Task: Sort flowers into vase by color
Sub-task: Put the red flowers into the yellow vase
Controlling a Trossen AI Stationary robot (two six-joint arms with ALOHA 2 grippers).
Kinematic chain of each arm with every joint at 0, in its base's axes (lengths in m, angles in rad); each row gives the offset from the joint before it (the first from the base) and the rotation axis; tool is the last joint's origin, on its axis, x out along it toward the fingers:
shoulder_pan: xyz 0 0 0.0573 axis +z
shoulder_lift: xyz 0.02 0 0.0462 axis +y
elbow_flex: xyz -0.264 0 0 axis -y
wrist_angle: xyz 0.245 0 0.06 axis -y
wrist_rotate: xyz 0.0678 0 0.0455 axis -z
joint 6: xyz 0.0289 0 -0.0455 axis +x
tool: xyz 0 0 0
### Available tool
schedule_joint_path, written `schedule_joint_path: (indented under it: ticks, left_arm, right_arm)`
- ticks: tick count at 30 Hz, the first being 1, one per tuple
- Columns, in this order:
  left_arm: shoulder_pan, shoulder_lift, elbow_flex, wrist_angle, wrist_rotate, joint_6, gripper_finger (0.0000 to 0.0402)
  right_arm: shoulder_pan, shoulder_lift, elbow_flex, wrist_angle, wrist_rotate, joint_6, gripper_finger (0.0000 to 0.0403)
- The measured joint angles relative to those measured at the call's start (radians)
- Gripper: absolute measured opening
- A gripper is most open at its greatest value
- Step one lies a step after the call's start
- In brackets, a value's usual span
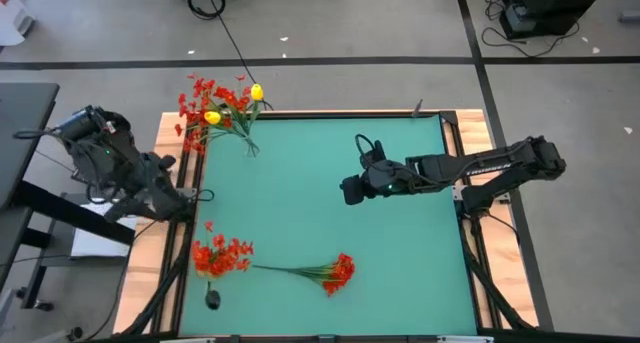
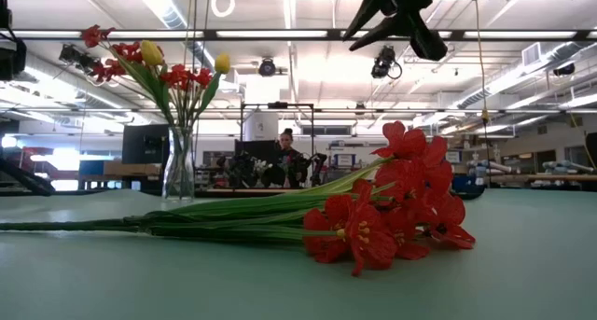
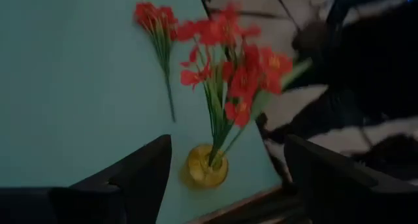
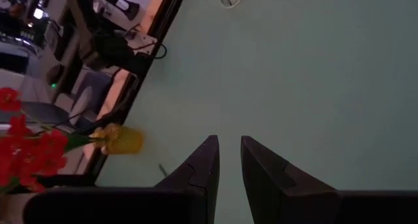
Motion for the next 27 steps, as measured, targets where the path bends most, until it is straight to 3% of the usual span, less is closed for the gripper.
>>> schedule_joint_path:
  ticks: [9,17,21,27]
  left_arm:
    - [0.0,0.036,0.137,0.02,-0.158,-0.016,0.0269]
    - [0.0,0.166,0.29,0.034,-0.284,0.061,0.0265]
    - [0.0,0.232,0.343,0.033,-0.353,0.063,0.0265]
    - [0.0,0.311,0.406,0.032,-0.418,0.019,0.0265]
  right_arm:
    - [0.096,0.181,0.0,0.222,-0.089,0.037,0.0074]
    - [0.157,0.358,0.0,0.428,-0.165,-0.014,0.0074]
    - [0.182,0.401,0.024,0.422,-0.208,-0.141,0.0074]
    - [0.205,0.488,0.142,0.254,-0.27,-0.426,0.0103]
